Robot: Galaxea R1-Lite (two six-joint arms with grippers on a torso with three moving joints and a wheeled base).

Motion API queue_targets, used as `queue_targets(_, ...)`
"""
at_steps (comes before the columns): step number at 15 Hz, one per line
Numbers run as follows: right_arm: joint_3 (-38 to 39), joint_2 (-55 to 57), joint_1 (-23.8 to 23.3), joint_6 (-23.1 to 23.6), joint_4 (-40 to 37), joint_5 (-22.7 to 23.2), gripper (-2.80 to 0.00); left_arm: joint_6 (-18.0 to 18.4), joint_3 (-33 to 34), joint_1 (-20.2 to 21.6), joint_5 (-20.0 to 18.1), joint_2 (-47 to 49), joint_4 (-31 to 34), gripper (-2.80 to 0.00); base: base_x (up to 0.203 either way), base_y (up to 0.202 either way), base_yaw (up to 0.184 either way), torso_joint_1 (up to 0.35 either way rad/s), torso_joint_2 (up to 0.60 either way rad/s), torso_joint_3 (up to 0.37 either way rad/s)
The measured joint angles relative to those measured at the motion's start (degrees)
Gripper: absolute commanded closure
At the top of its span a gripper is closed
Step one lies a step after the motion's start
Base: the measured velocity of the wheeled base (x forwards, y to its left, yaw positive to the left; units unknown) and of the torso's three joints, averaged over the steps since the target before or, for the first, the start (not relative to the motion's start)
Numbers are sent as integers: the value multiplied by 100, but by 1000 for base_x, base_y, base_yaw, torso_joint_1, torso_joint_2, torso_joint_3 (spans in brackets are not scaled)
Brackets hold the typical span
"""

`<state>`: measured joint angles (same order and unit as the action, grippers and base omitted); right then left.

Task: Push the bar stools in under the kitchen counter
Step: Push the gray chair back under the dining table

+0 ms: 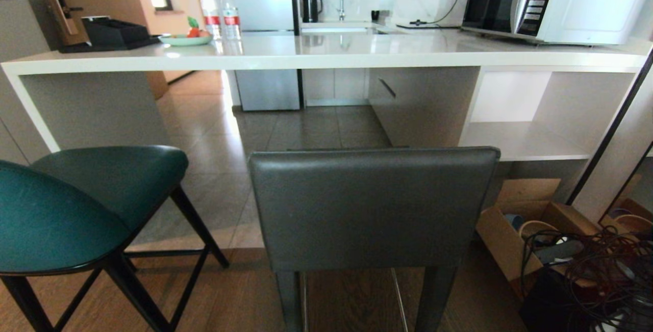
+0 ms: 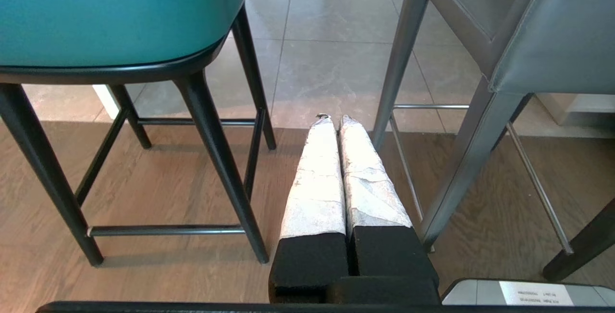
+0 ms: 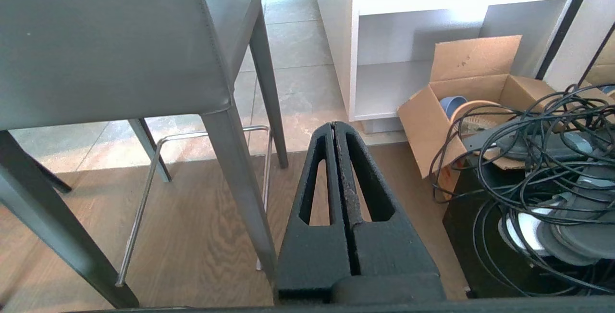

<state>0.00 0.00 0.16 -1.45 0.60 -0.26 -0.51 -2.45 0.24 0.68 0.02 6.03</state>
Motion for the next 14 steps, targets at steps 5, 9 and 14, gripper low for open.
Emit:
queue_targets(5,0,0,0,-4,0,-1,0,4,0,0,-1,0,-2,0,62,0,0,-1,2,2)
queue_targets(9,0,0,0,-4,-4,-1,0,2,0,0,-2,0,-5,0,128,0,-1,4,0,1)
queue_targets(14,0,0,0,5,0,-1,0,-6,0,-9,-2,0,-9,0,0,0,0,0,0,0)
